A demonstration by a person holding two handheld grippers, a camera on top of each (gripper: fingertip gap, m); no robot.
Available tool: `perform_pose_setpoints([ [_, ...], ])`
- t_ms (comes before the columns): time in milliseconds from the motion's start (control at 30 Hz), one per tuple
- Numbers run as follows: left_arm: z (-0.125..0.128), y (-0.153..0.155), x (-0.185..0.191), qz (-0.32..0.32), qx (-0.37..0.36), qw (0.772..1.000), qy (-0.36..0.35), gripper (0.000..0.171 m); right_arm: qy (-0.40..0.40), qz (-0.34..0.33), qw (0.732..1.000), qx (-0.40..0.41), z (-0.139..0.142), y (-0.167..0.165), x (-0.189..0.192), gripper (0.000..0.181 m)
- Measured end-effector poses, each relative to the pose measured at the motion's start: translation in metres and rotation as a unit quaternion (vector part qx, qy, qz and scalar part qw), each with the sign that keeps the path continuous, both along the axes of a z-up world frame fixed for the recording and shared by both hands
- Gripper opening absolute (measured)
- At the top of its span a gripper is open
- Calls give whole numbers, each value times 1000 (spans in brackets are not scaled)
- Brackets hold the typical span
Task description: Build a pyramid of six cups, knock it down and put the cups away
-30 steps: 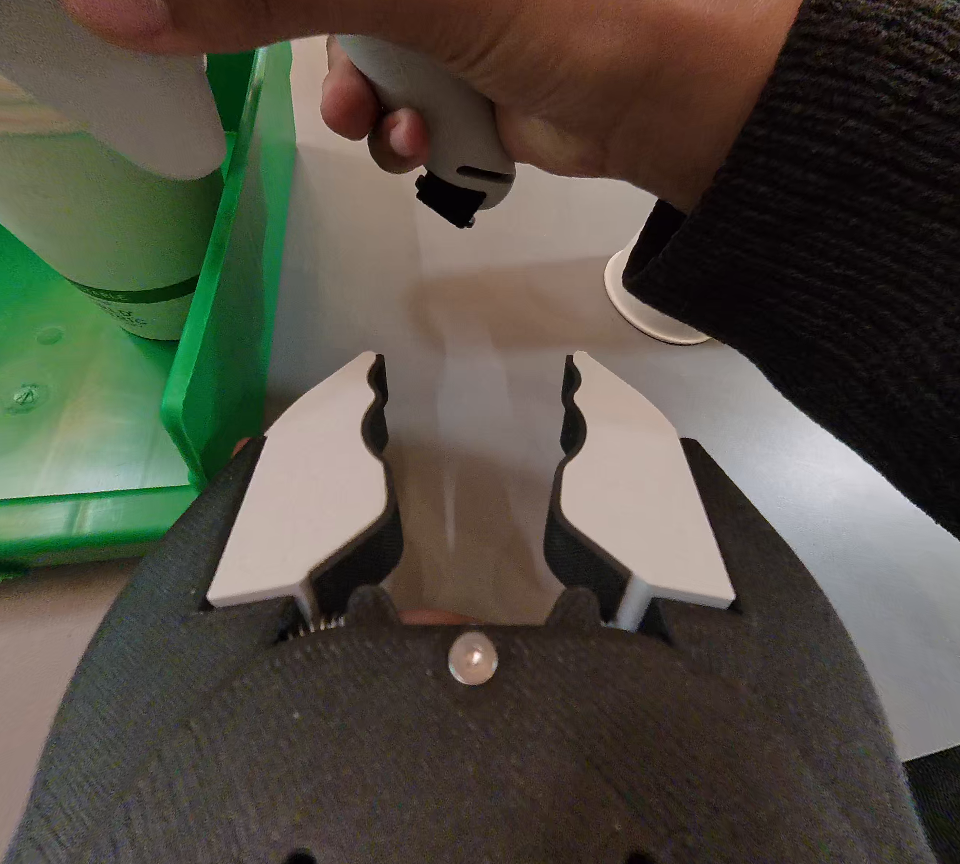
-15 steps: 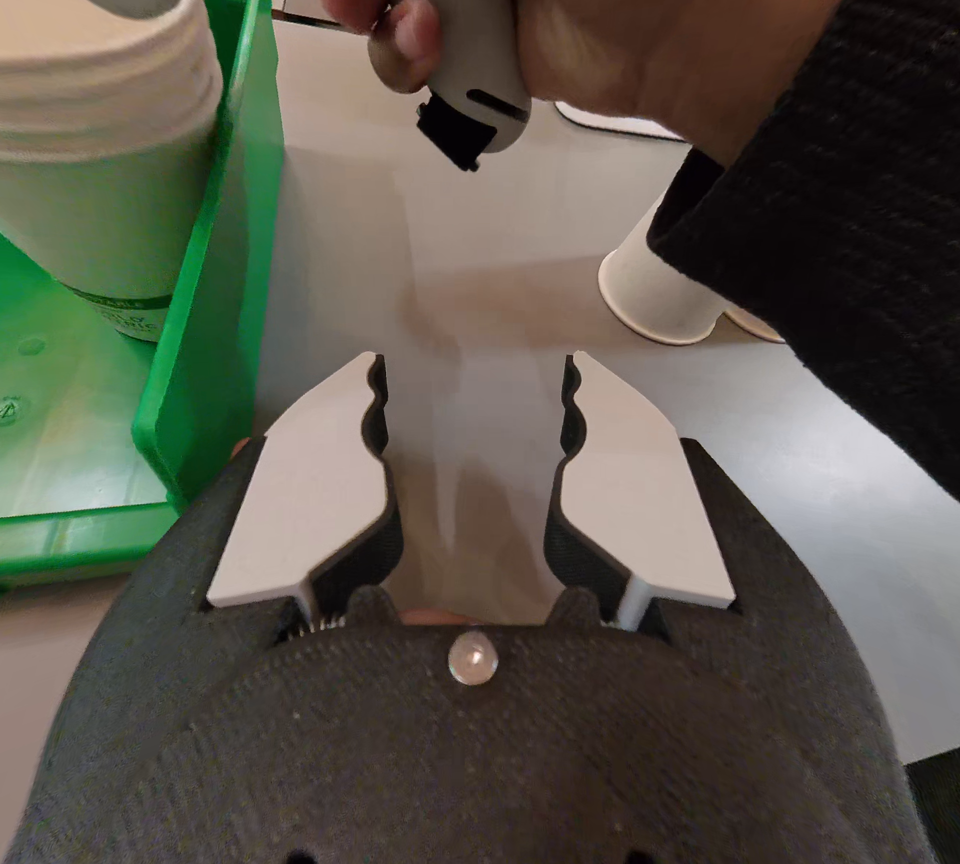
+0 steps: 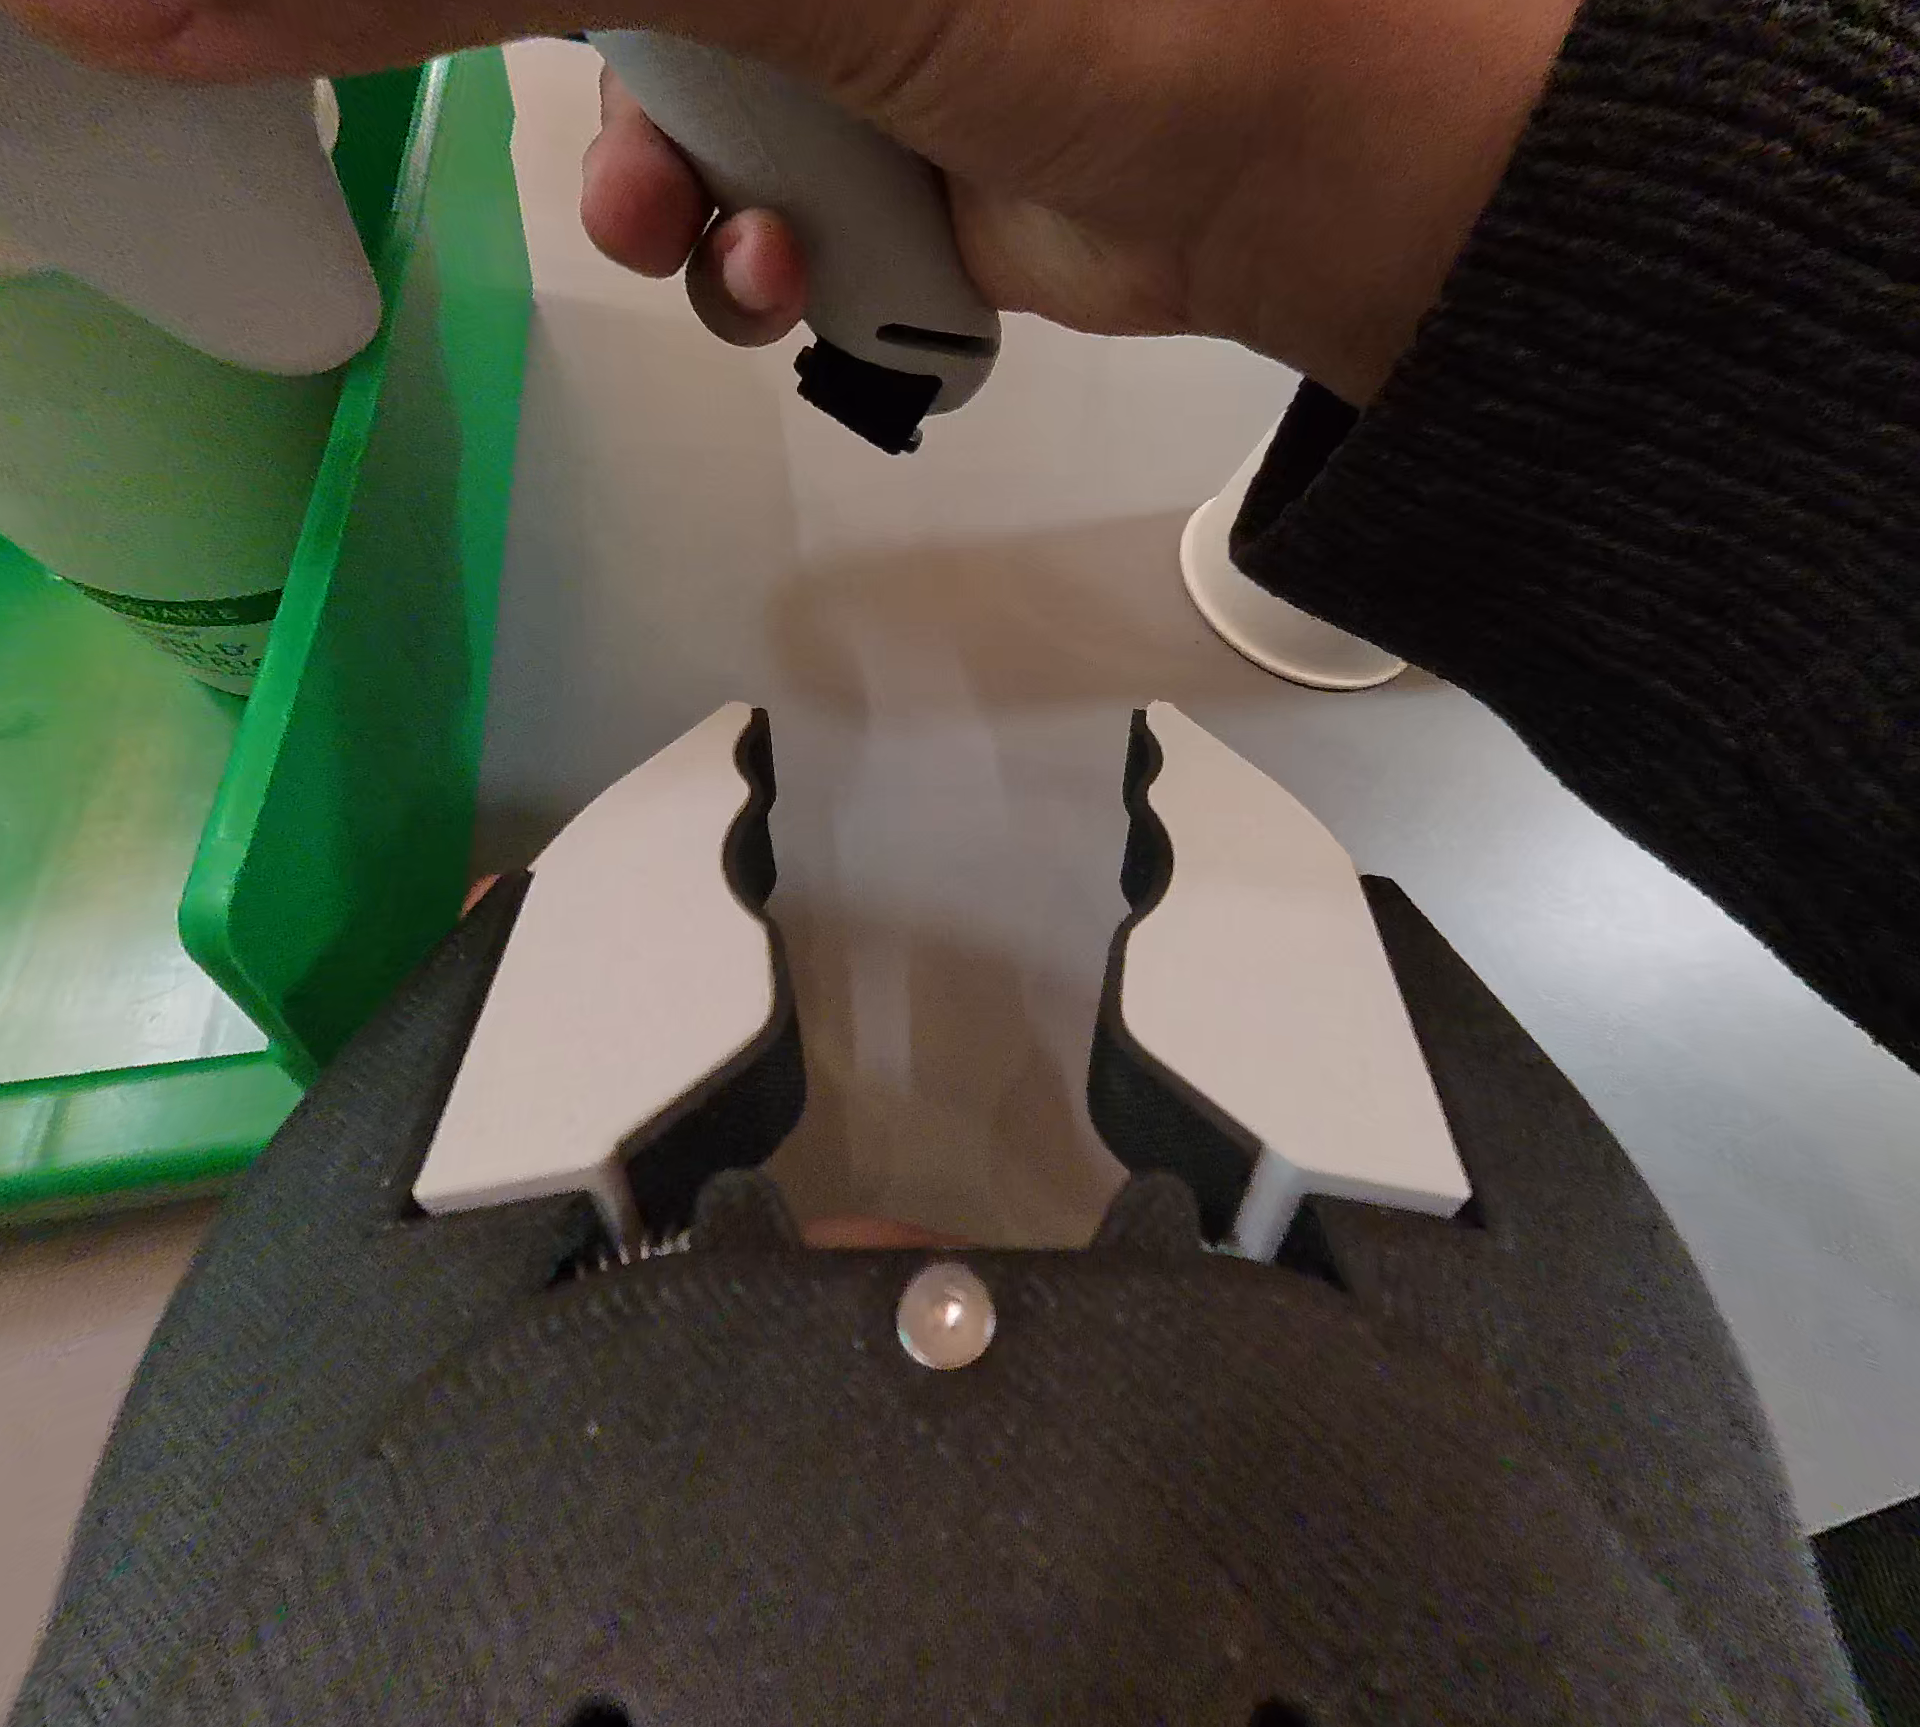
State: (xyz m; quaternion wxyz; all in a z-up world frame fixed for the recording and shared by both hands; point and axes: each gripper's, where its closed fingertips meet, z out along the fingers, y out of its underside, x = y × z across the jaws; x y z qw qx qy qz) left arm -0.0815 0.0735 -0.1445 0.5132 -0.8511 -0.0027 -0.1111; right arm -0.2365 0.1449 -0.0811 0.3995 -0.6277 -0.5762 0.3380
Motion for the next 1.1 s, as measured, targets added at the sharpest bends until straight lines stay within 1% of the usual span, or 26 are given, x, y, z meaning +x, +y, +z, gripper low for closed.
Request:
perform_pose_setpoints([
  [267, 0, 0, 0, 0, 0, 1000, -2, 66, 12, 1, 1000, 17, 5, 0, 1, 94],
  [367, 0, 0, 1, 0, 0, 1000, 0, 66, 25, -2, 1000, 16, 14, 1, 2, 93],
  [567, 0, 1, 2, -1, 0, 1000, 0, 66, 69, -8, 998, -2, 46, 2, 7, 92],
  [667, 0, 1, 3, -3, 0, 1000, 1, 66, 59, -10, 998, 12, 46, 4, 10, 92],
  [733, 0, 2, 4, -4, -1, 1000, 2, 66, 78, -20, 997, 22, 51, 7, 13, 59],
  [767, 0, 2, 4, -4, -1, 1000, 3, 66, 88, -23, 996, 15, 53, 7, 14, 57],
  [833, 0, 2, 4, -5, 0, 1000, 2, 66, 76, -20, 997, -10, 48, 6, 14, 73],
  [933, 0, 3, 4, -6, -1, 1000, 2, 66, 63, -23, 998, -5, 44, 11, 16, 81],
  [1000, 0, 3, 5, -6, -1, 1000, 2, 66, 49, -15, 999, -15, 39, 9, 16, 93],
  [1100, -1, 3, 5, -6, -1, 1000, 1, 66, 7, 4, 999, -31, 21, 2, 15, 109],
])
